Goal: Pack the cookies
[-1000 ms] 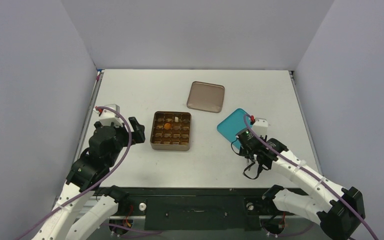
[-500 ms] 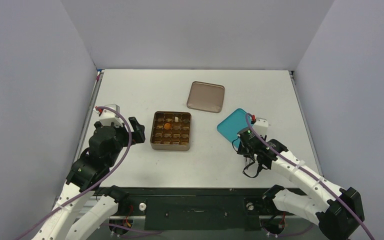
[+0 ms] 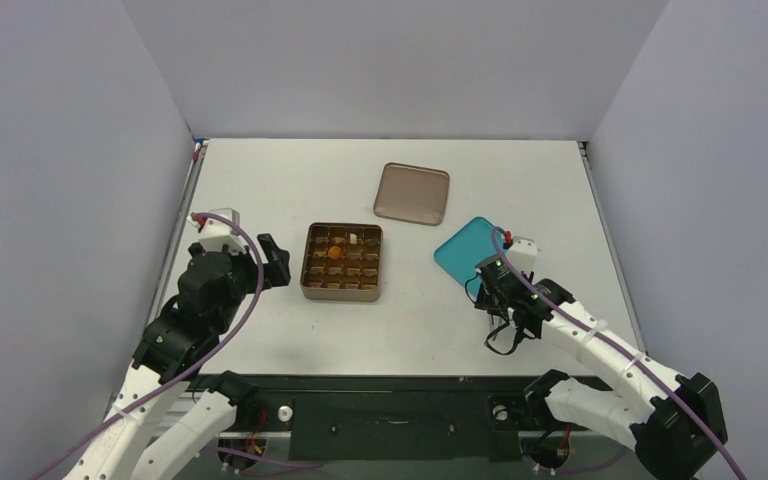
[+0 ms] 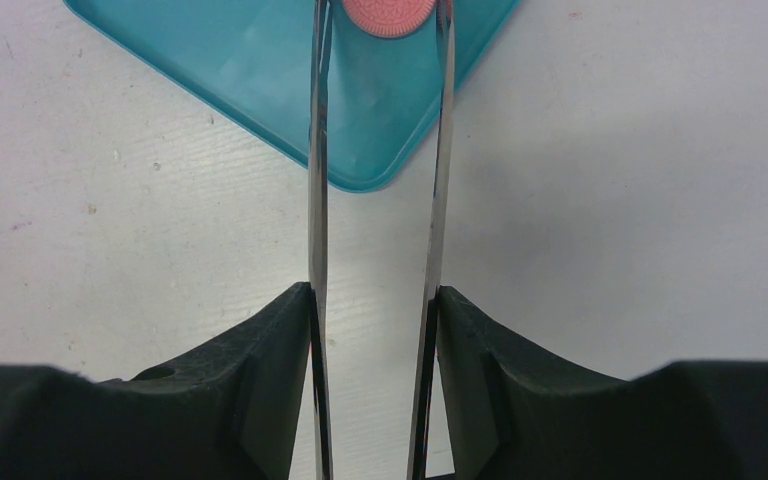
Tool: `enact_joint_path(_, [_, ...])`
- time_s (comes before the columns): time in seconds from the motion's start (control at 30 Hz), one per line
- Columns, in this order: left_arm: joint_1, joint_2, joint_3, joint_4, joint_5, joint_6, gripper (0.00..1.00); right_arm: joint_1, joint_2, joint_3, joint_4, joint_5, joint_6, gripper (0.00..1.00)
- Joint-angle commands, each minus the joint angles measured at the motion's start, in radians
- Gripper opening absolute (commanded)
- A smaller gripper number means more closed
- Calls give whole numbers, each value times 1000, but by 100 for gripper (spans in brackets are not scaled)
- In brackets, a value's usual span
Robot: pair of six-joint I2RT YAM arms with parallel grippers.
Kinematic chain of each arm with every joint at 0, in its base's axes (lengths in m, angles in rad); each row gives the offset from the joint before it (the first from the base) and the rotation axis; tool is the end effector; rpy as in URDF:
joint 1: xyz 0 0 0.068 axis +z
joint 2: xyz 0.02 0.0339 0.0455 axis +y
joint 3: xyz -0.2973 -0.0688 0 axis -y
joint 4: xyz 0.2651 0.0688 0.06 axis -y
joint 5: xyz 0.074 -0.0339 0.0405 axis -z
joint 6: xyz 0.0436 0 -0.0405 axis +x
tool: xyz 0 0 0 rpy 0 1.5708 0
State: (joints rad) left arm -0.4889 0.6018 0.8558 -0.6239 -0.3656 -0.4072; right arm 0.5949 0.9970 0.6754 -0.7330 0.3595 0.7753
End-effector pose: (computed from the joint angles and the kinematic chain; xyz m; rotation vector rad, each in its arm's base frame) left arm 0.1163 -0.0442 0.3650 -0.1634 1.9161 -0.2481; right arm 0.1624 0.0914 0.2365 0.3474 2.4992 0.0664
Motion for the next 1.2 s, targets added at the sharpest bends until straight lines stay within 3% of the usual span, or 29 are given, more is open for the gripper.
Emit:
enact_joint_path(0.0, [4, 0, 6, 52, 4, 2, 97, -10, 5, 2, 36, 19, 1, 44])
enact_joint_path(0.7, [4, 6, 6, 52, 4, 2, 97, 2, -14, 66, 23, 19, -28, 31])
enact_joint_path(1.17, [4, 6, 5, 52, 5, 2, 97, 217, 98, 313, -40, 79, -62, 30])
